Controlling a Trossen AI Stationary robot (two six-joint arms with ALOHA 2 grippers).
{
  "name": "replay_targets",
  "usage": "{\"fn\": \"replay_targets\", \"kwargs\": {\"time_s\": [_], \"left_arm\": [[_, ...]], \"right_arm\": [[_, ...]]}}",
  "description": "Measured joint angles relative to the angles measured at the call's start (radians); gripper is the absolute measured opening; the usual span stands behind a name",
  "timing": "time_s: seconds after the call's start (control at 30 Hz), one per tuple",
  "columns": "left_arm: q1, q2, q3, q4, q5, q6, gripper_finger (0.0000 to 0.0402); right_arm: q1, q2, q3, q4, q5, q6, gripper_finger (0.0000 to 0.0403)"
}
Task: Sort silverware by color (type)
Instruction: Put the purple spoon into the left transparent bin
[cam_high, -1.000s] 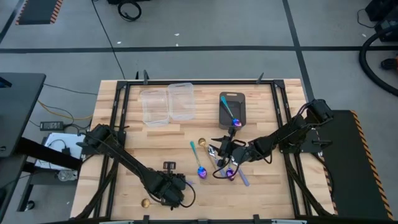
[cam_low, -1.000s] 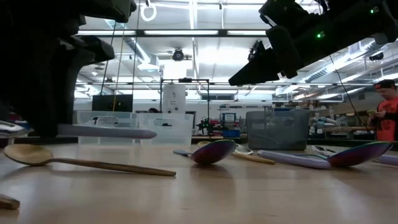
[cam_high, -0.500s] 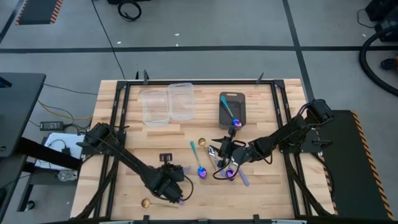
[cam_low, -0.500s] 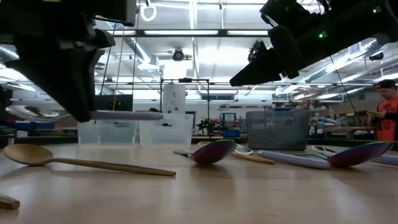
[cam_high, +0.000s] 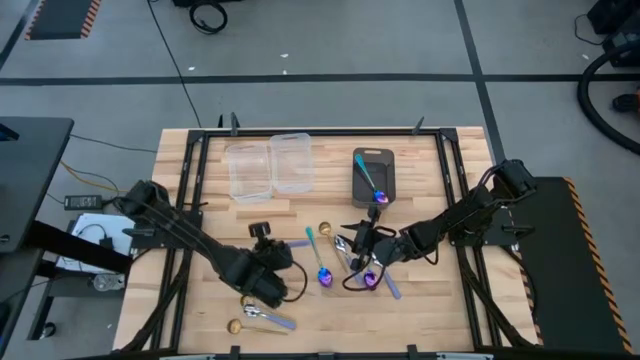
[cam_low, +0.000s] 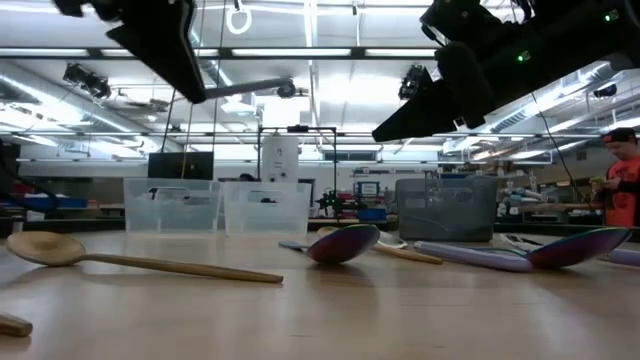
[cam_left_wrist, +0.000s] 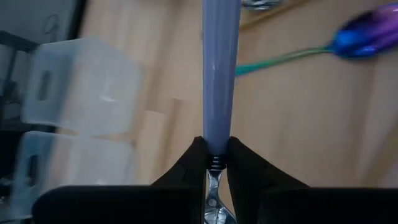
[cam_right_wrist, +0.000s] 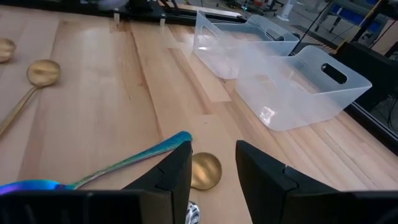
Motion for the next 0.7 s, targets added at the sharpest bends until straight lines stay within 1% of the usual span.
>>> {"fn": "replay_targets", "kwargs": {"time_s": [0.1,0.23,0.4,0.53,0.7], "left_arm": [[0.026,-0.032,0.000,-0.017,-0.034,0.011,0.0046],[0.056,-0.057,-0.007,-0.014,-0.074,0.061,0.0046],[0.096,-0.094,-0.108,0.091,-0.079,0.126,0.0046],[0.130,-0.148,-0.200,0.165,-0.083,0.150,0.0046],[0.155,-0.246,-0.336,0.265,-0.097,0.148,0.0046]], "right_arm": [[0.001,0.000,0.000,0.006,0.002,-0.002,0.0134],[0.001,0.000,0.000,0.038,0.062,-0.017,0.0134],[0.001,0.000,0.000,0.051,0.068,-0.026,0.0134],[0.001,0.000,0.000,0.053,0.032,0.020,0.0134],[0.001,0.000,0.000,0.049,-0.071,0.060,0.0134]]}}
